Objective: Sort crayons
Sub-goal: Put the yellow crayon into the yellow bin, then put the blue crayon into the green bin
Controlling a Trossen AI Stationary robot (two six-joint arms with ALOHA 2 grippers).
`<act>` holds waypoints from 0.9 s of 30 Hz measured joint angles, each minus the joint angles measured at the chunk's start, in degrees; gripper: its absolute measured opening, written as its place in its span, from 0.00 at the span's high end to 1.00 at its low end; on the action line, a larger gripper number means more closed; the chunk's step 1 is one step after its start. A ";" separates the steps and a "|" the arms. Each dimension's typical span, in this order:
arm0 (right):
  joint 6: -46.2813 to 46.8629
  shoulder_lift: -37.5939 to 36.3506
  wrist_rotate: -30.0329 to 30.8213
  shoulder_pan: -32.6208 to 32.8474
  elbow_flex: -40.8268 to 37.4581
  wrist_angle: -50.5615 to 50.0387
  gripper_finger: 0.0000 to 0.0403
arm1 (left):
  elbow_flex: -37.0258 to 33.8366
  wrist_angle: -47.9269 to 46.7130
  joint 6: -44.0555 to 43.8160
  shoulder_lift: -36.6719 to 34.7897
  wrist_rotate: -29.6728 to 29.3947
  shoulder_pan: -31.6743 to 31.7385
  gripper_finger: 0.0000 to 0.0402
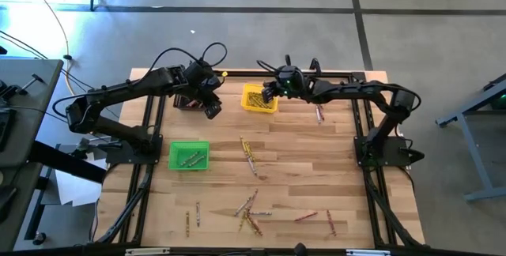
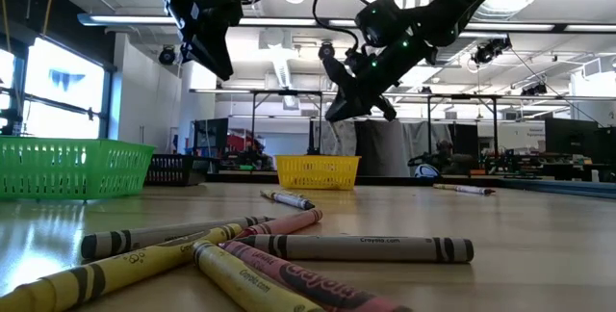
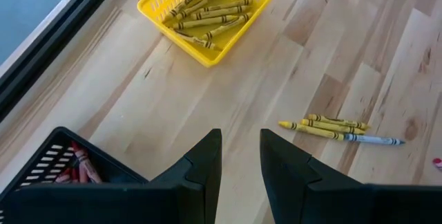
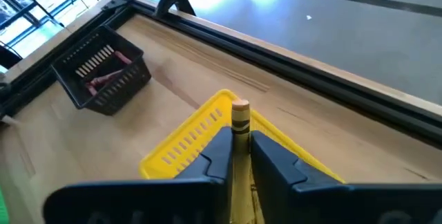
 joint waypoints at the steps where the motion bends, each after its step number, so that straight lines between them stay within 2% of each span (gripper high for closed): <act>1: -0.35 0.00 0.00 0.00 0.00 0.02 0.88 | 0.00 0.00 0.00 0.00 0.00 0.00 0.79; 7: -2.19 -0.48 -0.17 -0.26 0.00 -0.60 0.75 | 0.00 -0.01 0.02 -0.01 0.03 0.00 0.79; 11: -0.19 -4.30 -0.17 -0.87 0.00 -6.66 0.73 | 0.00 -0.35 0.04 0.00 0.17 0.00 0.79; 20: 12.03 -17.53 -2.74 -0.83 0.04 -44.06 0.73 | 0.02 -0.87 1.49 0.00 0.19 0.00 0.79; 24: 16.65 -19.56 -0.45 1.04 0.04 -59.77 0.76 | 0.02 -0.74 1.88 0.00 0.18 0.00 0.79; 27: 19.86 -19.21 1.87 2.38 0.04 -67.13 0.77 | 0.04 -0.68 2.45 0.00 0.17 0.00 0.79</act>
